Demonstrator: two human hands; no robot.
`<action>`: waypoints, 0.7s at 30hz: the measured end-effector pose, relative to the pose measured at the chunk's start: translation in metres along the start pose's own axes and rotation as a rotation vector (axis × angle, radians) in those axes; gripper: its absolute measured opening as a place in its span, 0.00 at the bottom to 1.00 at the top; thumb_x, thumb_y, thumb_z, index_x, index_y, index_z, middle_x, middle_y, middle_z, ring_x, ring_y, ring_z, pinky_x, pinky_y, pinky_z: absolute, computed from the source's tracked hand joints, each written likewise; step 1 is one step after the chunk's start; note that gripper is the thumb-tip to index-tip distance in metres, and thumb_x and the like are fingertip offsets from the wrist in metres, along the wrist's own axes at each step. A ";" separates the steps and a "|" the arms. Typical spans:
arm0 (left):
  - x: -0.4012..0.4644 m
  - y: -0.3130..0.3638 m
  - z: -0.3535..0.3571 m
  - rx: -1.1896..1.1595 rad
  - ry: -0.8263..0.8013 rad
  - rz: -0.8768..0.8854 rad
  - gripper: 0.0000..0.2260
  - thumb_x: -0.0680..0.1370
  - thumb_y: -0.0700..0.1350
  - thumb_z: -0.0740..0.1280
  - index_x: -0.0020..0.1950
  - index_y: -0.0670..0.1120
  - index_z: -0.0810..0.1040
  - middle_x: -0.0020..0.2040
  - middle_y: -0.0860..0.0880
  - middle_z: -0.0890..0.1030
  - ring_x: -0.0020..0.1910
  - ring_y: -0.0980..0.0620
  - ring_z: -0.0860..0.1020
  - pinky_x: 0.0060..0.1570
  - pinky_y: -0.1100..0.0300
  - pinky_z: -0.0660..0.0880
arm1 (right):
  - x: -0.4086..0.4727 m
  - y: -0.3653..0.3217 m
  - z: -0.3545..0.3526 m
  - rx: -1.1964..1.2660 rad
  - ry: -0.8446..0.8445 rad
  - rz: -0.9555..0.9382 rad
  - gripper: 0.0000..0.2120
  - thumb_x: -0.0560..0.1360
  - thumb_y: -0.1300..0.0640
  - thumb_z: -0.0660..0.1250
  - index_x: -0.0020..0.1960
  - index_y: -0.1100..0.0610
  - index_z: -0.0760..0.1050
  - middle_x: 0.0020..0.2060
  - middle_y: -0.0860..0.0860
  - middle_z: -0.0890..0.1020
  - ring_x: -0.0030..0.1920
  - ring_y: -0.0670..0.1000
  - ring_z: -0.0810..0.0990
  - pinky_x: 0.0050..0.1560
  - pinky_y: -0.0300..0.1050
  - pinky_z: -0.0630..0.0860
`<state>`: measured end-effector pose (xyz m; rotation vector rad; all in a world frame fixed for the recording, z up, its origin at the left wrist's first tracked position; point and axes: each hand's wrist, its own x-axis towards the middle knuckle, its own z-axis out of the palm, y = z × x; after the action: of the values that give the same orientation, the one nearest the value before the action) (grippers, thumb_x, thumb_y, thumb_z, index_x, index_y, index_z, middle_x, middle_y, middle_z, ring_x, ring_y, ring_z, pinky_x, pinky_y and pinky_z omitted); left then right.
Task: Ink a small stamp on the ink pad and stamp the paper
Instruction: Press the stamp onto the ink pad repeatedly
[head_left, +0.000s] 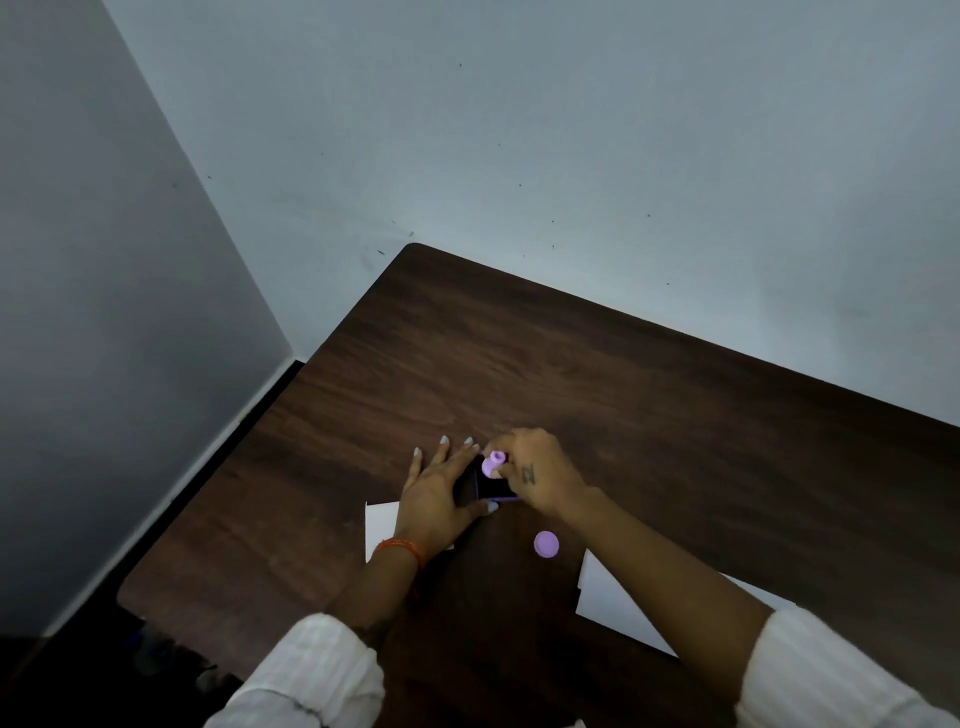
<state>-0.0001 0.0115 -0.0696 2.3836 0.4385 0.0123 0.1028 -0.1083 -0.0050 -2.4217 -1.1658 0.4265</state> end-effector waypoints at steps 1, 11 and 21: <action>0.000 -0.001 0.000 0.000 0.002 0.000 0.34 0.71 0.55 0.70 0.74 0.53 0.60 0.76 0.53 0.61 0.77 0.52 0.51 0.74 0.52 0.39 | -0.002 0.001 0.000 0.008 -0.005 -0.011 0.08 0.73 0.64 0.63 0.39 0.67 0.77 0.40 0.63 0.80 0.41 0.61 0.78 0.43 0.52 0.72; 0.003 -0.006 0.002 0.008 0.007 -0.013 0.34 0.71 0.54 0.70 0.74 0.53 0.59 0.76 0.53 0.61 0.77 0.52 0.51 0.73 0.53 0.38 | -0.012 -0.007 0.029 -0.202 -0.067 0.035 0.15 0.74 0.62 0.64 0.61 0.61 0.71 0.60 0.59 0.76 0.62 0.56 0.72 0.63 0.50 0.70; 0.004 -0.005 0.002 -0.002 0.015 -0.014 0.34 0.71 0.54 0.71 0.74 0.52 0.60 0.76 0.52 0.62 0.77 0.51 0.52 0.74 0.52 0.39 | -0.006 0.007 0.019 -0.157 -0.053 -0.103 0.07 0.72 0.65 0.63 0.48 0.62 0.77 0.48 0.59 0.80 0.49 0.57 0.77 0.49 0.49 0.72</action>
<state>0.0026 0.0149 -0.0746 2.3798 0.4620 0.0247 0.0957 -0.1126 -0.0240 -2.4812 -1.3878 0.3823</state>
